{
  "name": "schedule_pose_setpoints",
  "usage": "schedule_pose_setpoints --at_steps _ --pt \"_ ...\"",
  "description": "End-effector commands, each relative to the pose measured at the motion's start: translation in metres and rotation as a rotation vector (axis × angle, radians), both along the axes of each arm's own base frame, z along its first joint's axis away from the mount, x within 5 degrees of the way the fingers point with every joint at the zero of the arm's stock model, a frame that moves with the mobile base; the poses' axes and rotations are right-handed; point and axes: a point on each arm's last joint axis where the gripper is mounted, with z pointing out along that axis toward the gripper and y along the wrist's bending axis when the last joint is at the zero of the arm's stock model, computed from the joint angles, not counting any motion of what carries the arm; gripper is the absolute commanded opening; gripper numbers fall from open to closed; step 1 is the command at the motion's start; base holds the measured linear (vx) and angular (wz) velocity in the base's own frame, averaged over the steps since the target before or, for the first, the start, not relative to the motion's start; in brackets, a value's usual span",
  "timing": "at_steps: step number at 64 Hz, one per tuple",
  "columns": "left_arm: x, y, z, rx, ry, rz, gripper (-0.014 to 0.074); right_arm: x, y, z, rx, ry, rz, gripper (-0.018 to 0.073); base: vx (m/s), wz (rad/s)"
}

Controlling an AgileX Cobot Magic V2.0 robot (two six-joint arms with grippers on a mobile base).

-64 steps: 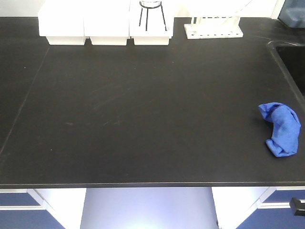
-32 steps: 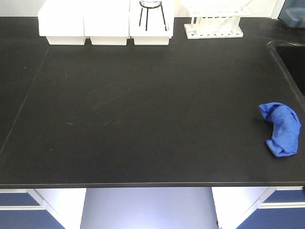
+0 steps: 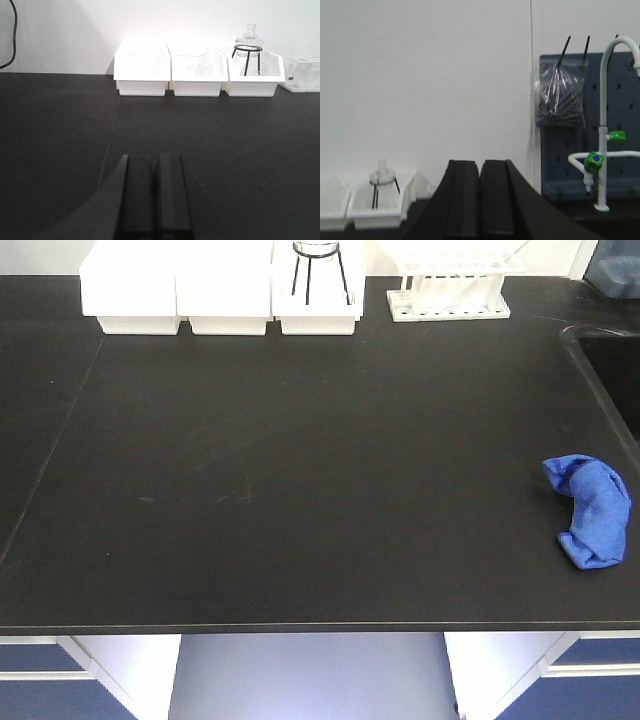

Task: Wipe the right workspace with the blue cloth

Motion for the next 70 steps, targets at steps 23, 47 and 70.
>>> schedule_pose_setpoints --at_steps 23,47,70 --pt "0.000 -0.001 -0.002 -0.009 -0.068 -0.016 -0.0006 0.141 -0.038 -0.004 -0.077 0.687 -0.311 0.0022 0.00 0.00" --pt "0.000 -0.001 -0.002 -0.009 -0.068 -0.016 -0.0006 0.214 -0.036 -0.077 -0.144 0.949 -0.199 0.0312 0.00 0.00" --pt "0.000 -0.001 -0.002 -0.009 -0.068 -0.016 -0.0006 0.248 -0.033 -0.140 -0.156 1.112 -0.124 0.0558 0.00 0.00"
